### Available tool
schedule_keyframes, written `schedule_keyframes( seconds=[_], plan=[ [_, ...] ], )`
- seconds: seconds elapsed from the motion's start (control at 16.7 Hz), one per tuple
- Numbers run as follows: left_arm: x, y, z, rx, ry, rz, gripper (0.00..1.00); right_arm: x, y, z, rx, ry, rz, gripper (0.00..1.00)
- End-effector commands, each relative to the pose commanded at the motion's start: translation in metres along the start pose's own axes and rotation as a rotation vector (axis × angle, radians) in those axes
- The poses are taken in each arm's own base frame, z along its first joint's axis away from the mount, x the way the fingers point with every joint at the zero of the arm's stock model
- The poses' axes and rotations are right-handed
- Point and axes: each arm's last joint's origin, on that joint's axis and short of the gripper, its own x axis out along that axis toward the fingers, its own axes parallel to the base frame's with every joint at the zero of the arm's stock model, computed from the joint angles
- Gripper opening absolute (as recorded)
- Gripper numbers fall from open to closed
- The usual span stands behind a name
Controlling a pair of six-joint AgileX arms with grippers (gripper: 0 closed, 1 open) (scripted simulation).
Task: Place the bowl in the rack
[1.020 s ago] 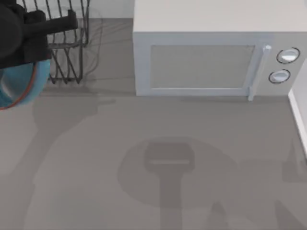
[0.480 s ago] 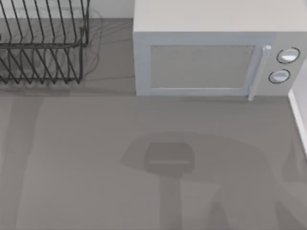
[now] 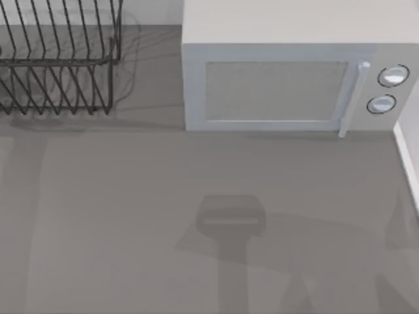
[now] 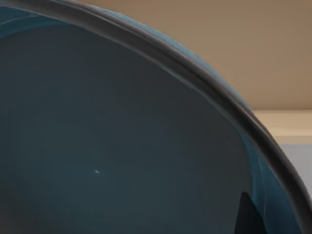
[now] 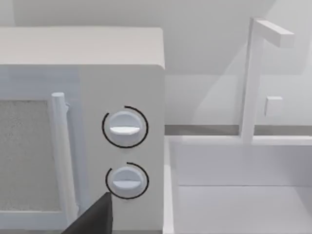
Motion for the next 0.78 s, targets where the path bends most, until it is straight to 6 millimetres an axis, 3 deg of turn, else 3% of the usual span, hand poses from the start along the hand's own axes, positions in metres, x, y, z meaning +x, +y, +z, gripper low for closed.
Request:
schedule_keyframes(
  seconds=[0.18,0.3,0.54,0.78],
  plan=[
    [0.005,0.0,0.0,0.0,0.001,-0.002,0.0,0.0,0.0,0.0,0.0,0.0,0.0,1.0],
    [0.022,0.003,-0.005,-0.001,0.003,-0.002,0.0,0.0,0.0,0.0,0.0,0.0,0.0,1.0],
    [0.086,0.01,-0.036,-0.002,0.008,0.0,0.0,0.0,0.0,0.0,0.0,0.0,0.0,1.0],
    [0.154,0.012,-0.096,0.003,-0.008,0.001,0.0,0.0,0.0,0.0,0.0,0.0,0.0,1.0]
  ],
)
